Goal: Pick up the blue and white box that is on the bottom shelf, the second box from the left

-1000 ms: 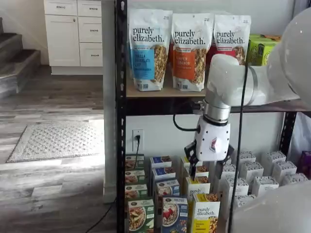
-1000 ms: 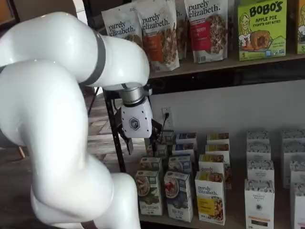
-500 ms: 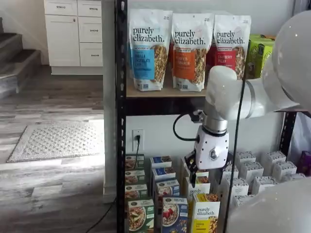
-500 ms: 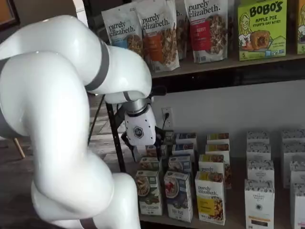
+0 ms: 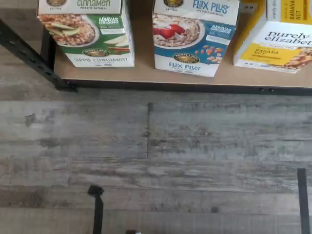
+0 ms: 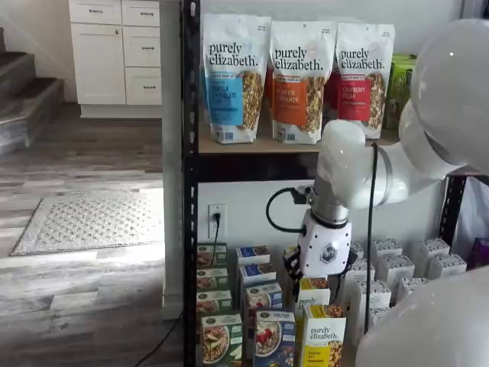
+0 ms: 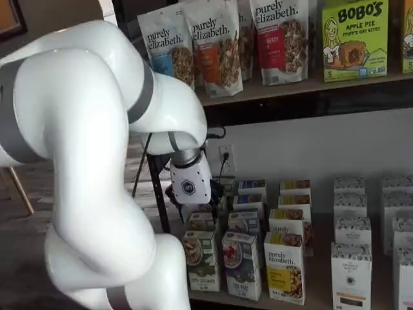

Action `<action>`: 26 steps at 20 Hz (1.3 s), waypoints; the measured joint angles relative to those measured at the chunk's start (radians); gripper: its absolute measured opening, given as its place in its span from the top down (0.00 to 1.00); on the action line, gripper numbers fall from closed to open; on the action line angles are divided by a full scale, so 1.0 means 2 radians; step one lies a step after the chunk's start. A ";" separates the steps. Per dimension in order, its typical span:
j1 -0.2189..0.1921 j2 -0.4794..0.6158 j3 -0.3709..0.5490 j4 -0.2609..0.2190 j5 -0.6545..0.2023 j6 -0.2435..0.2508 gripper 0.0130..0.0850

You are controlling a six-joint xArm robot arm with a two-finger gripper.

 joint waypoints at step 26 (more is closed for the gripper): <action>-0.027 0.247 -0.083 0.055 -0.157 -0.078 0.00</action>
